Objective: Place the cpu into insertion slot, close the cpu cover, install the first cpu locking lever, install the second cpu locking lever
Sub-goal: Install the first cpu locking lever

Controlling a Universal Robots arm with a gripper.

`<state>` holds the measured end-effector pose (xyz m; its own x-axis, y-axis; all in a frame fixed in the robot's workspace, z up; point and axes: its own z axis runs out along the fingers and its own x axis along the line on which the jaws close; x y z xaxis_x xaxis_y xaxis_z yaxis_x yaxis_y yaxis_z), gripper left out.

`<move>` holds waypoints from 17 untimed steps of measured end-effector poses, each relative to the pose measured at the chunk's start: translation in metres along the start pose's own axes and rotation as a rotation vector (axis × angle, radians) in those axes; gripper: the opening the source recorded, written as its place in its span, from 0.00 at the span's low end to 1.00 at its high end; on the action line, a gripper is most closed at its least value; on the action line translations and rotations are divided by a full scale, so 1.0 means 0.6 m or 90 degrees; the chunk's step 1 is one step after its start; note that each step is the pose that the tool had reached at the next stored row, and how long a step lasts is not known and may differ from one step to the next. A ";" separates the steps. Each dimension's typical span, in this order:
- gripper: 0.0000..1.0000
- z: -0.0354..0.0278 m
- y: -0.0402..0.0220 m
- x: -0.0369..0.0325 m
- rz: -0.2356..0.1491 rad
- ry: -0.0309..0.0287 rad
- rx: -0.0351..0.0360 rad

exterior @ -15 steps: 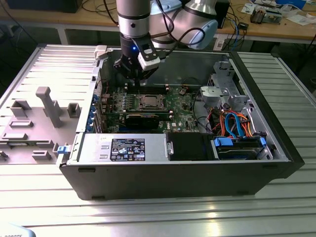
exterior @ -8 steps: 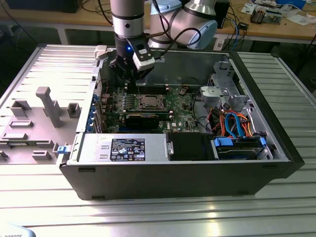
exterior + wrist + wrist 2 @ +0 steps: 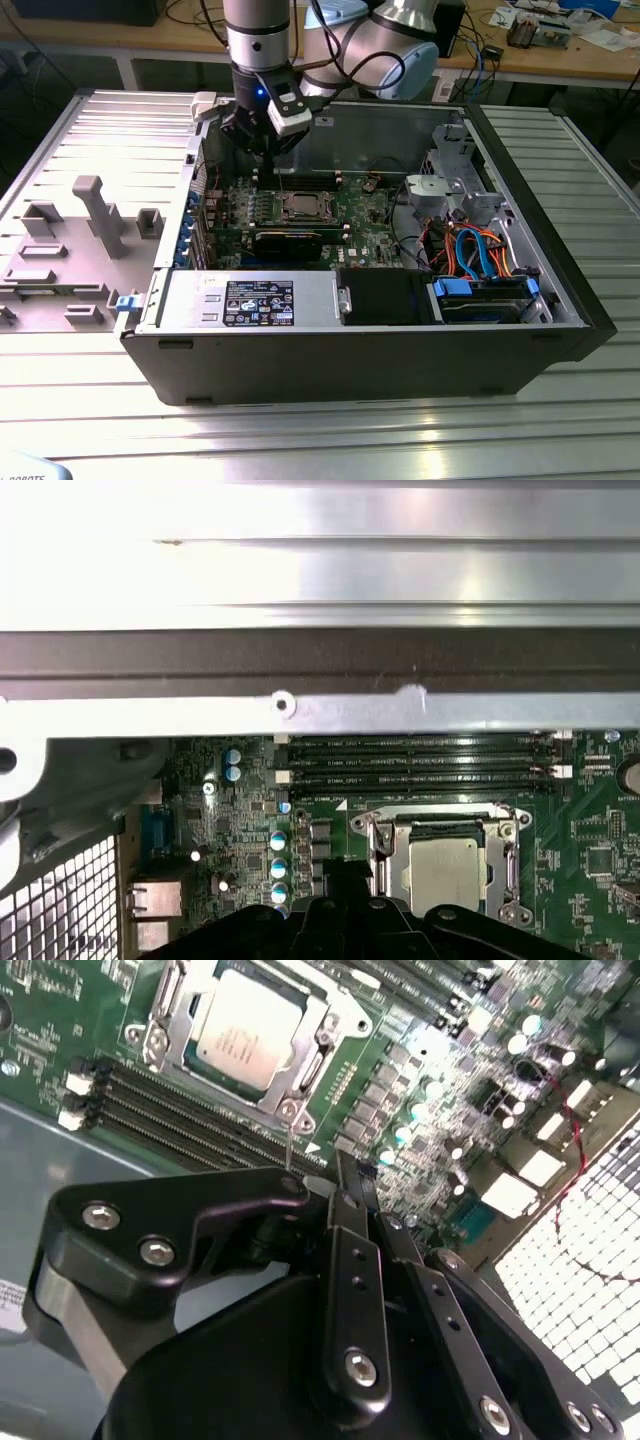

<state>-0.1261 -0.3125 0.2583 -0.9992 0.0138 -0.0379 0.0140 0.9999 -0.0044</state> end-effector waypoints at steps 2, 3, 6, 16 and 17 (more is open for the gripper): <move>0.11 0.000 0.002 0.000 -0.005 -0.0001 -0.0001; 0.11 0.000 0.002 0.000 -0.007 -0.0003 -0.0002; 0.11 0.000 0.004 0.001 -0.007 -0.0027 -0.0003; 0.11 0.000 0.009 -0.009 -0.010 -0.0033 -0.0001; 0.11 0.000 0.009 -0.011 -0.010 -0.0033 -0.0001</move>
<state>-0.1197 -0.3072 0.2583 -0.9991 -0.0020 -0.0430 -0.0018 1.0000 -0.0049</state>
